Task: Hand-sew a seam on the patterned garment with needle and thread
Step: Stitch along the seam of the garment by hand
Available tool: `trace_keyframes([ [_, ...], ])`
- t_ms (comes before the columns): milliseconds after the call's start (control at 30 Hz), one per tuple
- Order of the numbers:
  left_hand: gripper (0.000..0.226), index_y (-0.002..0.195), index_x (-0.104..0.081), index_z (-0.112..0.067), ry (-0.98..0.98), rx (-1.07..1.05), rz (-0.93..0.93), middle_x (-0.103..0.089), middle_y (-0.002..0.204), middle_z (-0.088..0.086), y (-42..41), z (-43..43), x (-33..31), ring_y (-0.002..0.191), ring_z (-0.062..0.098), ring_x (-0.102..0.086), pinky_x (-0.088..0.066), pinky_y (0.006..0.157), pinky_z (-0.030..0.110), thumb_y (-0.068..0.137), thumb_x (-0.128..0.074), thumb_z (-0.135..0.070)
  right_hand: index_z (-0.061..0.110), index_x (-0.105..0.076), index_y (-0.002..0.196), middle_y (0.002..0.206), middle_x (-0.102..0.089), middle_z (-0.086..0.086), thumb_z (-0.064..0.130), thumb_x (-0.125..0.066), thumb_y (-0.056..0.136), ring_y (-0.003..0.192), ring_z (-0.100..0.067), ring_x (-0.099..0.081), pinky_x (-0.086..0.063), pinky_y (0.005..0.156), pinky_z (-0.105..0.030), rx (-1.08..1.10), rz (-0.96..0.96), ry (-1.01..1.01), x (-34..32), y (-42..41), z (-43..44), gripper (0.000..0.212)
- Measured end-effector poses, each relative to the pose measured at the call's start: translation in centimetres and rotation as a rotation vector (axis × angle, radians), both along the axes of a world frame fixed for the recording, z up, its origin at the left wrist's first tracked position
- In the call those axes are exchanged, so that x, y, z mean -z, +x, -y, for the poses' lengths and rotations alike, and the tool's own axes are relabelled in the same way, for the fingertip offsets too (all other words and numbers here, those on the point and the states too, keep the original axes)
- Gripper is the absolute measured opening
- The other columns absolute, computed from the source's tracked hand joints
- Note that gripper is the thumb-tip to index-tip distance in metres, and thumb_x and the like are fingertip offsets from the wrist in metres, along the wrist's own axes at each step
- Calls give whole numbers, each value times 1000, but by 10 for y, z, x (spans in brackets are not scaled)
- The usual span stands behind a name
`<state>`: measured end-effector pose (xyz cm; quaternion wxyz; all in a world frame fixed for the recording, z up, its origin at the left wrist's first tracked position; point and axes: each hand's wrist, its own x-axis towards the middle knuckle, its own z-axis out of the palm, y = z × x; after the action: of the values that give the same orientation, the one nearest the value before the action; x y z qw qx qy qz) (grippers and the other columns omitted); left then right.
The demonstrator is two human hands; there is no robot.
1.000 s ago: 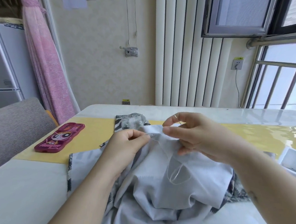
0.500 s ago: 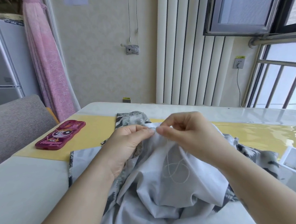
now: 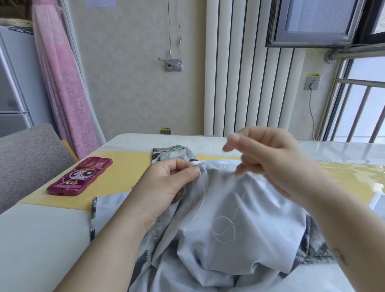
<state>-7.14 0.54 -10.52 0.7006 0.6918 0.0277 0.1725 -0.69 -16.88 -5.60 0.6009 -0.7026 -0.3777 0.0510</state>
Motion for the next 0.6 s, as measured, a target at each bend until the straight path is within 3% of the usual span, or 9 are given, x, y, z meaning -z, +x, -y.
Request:
trace_keyframes([
  [67,3,66,-71,-28,28,33,59,-59,78,10,-2,-1,-3,77,24,-45,-34,70,35,69,-69,-27,16,-70,77,45,-37,12,34,-65,85,45,-5,-33,-44,58,-34,214,233,-114,-3,8,8,21],
  [133,7,66,-69,-28,61,80,100,-60,73,3,-4,-1,-5,72,19,-49,-37,68,30,71,-67,-24,21,-72,81,48,-31,10,40,-65,81,46,-7,-28,-30,50,-28,220,318,-252,-2,13,14,20],
  [300,8,66,-66,-27,81,187,106,-59,68,0,-5,0,-4,68,16,-48,-38,59,22,73,-67,-21,24,-74,83,59,-34,1,60,-63,67,55,-12,-31,-25,53,-27,-11,277,-428,4,16,14,40],
  [400,6,67,-66,-27,81,220,115,-60,68,-2,-6,-2,-3,63,10,-52,-41,57,15,68,-72,-26,15,-65,67,57,-39,1,54,-67,66,53,-10,-31,-25,47,-18,-93,218,-435,5,17,16,39],
  [500,14,71,-64,-21,157,172,130,-59,63,-8,-5,-1,-3,57,2,-50,-37,52,9,76,-77,-19,18,-61,60,51,-41,5,45,-70,66,48,-8,-31,-24,44,-15,-88,173,-412,0,18,22,29],
  [600,13,75,-61,-15,315,54,128,-57,54,-17,-2,2,-3,46,-6,-47,-33,47,4,85,-65,-7,19,-59,60,44,-42,12,35,-75,74,44,-3,-32,-26,43,-13,24,272,-479,-4,20,25,27],
])
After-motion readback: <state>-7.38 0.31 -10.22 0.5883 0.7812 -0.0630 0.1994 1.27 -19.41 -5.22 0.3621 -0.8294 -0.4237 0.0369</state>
